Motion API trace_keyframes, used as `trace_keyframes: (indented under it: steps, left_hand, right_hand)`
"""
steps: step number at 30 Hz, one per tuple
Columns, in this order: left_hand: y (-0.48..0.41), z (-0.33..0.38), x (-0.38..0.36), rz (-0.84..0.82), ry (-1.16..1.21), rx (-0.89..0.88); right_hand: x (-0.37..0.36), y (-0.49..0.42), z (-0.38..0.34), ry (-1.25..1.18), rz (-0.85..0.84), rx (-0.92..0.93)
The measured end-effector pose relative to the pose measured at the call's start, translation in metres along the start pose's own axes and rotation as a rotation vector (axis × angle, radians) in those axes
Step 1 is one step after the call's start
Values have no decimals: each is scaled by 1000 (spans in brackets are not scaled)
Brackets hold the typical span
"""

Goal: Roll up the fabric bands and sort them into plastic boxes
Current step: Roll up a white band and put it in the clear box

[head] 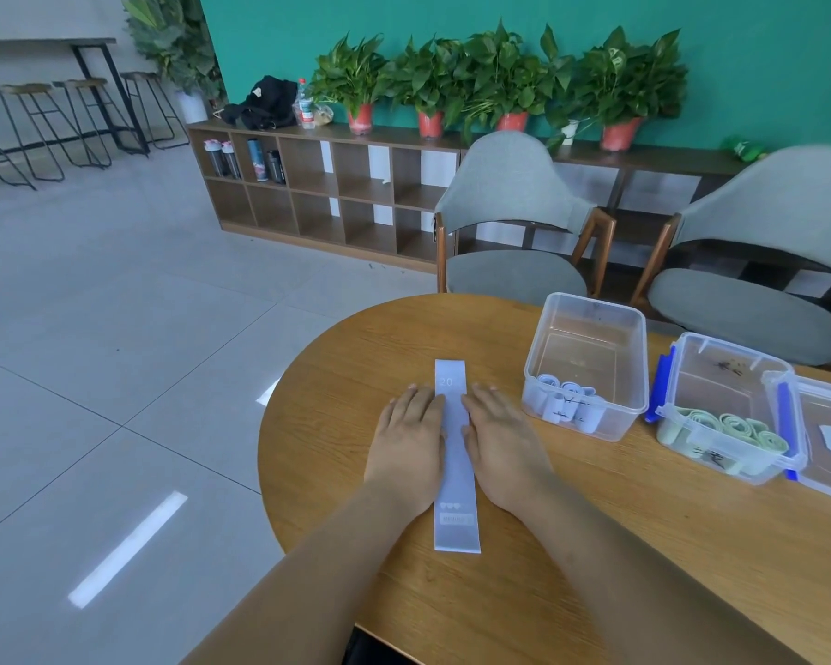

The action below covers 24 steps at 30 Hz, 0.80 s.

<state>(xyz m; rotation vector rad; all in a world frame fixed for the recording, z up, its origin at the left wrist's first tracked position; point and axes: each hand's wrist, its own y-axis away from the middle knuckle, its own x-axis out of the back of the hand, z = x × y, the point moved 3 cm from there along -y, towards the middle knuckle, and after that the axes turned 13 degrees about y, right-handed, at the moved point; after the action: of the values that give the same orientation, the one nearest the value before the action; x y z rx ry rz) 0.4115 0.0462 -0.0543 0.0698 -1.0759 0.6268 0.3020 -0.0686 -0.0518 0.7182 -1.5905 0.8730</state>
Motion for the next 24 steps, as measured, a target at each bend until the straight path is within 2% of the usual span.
trace_keyframes:
  steps: [6,12,16,21,24]
  left_hand:
    - [27,15,8,-168,-154,-14]
    - [77,22,21,-150,-12,-25]
    - [111,28,17,-163,-37,-58]
    - [115,32,11,-141,-15,1]
    - [127,36,13,-35,-8,7]
  right_hand:
    - [2,20,-9,102,-93,27]
    - [18,73,-12,69,-69,58]
    - [18,109,-22,81,-91,112]
    - [17,120,-24,86,-49,96]
    - [22,135,-23,67,-18,96]
